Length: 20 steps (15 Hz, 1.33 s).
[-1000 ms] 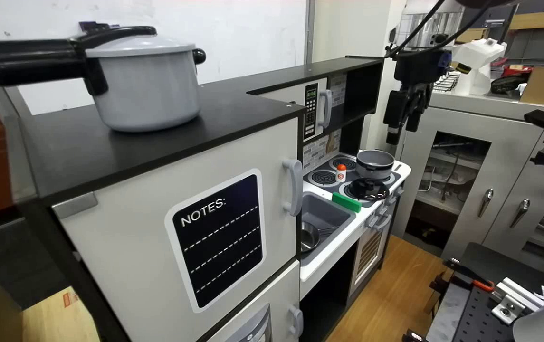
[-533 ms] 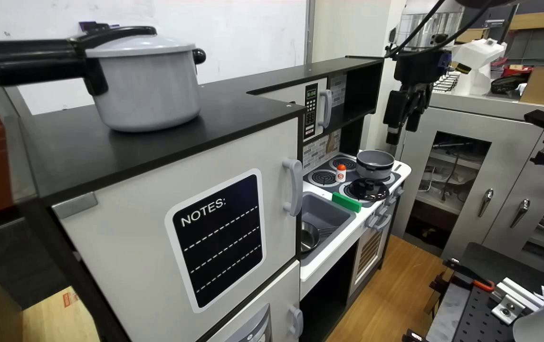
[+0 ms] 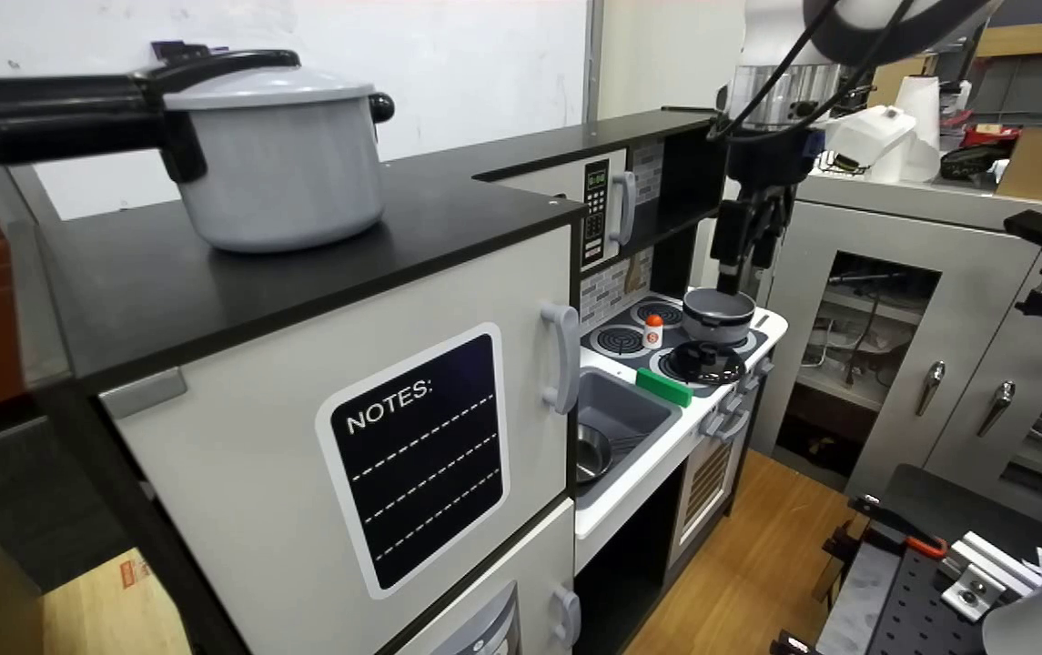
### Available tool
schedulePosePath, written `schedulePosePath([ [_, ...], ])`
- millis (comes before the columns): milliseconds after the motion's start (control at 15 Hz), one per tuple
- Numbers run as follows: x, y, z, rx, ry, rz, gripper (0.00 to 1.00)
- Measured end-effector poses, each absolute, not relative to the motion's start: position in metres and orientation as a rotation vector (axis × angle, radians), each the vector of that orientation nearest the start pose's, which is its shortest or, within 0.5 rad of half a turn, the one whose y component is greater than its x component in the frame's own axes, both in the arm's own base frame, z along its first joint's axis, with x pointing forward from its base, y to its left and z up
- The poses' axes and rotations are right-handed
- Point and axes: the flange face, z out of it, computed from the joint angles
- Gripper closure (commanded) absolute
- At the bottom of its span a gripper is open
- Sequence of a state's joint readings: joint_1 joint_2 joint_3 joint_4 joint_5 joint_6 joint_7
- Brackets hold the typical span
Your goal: Pick up and put down the green block then put the salt cellar inside the pot and the green block in the sink
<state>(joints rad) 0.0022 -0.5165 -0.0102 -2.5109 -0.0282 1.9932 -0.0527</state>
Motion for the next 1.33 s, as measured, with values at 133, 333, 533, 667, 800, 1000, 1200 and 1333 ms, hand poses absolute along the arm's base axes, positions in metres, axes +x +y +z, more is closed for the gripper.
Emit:
schedulePosePath([
  [133, 0.405, -0.01, 0.443, -3.166, -0.094, 0.019, 0.0],
  [333, 0.433, -0.018, 0.418, -3.192, -0.102, 0.062, 0.0],
  [533, 0.461, -0.02, 0.397, -3.2, -0.113, 0.107, 0.0],
  [667, 0.472, -0.02, 0.391, -3.199, -0.114, 0.123, 0.0],
  [800, 0.474, -0.02, 0.392, -3.2, -0.114, 0.118, 0.0],
  [1000, 0.474, -0.02, 0.392, -3.2, -0.114, 0.117, 0.0],
  [1200, 0.474, -0.02, 0.392, -3.2, -0.114, 0.118, 0.0],
  [1333, 0.473, -0.02, 0.391, -3.198, -0.112, 0.122, 0.0],
])
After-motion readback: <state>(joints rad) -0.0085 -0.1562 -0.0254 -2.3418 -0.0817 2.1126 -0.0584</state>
